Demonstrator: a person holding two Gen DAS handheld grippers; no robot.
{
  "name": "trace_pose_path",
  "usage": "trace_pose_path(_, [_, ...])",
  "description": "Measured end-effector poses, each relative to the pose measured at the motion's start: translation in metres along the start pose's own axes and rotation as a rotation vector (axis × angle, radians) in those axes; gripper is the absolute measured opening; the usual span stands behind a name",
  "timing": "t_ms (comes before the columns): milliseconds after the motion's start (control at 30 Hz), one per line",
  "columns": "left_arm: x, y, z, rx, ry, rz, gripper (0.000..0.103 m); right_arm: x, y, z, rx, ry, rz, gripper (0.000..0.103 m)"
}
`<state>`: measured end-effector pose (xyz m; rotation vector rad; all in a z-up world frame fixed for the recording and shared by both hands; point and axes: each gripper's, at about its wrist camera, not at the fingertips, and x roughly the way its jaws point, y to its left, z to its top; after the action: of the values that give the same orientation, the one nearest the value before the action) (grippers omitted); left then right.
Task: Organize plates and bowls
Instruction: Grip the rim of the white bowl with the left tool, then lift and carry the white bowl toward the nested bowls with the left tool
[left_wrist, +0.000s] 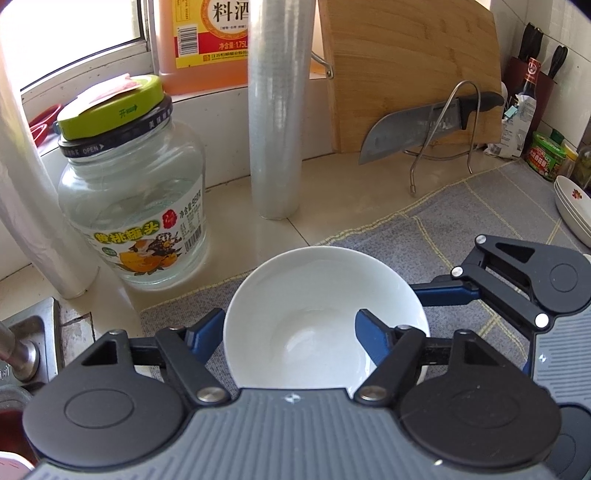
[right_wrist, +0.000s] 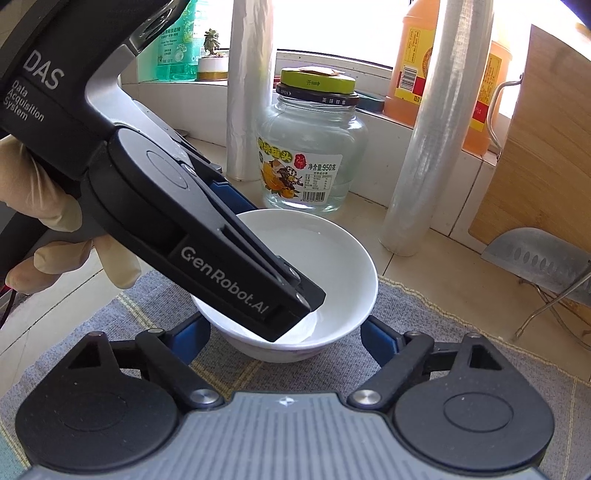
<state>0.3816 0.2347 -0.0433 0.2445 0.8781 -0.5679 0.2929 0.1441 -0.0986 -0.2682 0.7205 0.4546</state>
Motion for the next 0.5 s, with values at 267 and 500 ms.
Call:
trace_pose_path(267, [0.0012, -0.0005, 0.0015, 0.012, 0.007, -0.014, 0.073, 0.0004, -0.0007, 0.001, -0.002, 0.004, 0.001, 0.088])
trace_pose_path(500, [-0.0032, -0.0046, 0.0012, 0.02, 0.014, -0.019, 0.072, -0.0058, 0.0013, 0.0022, -0.024, 0.022, -0.002, 0.088])
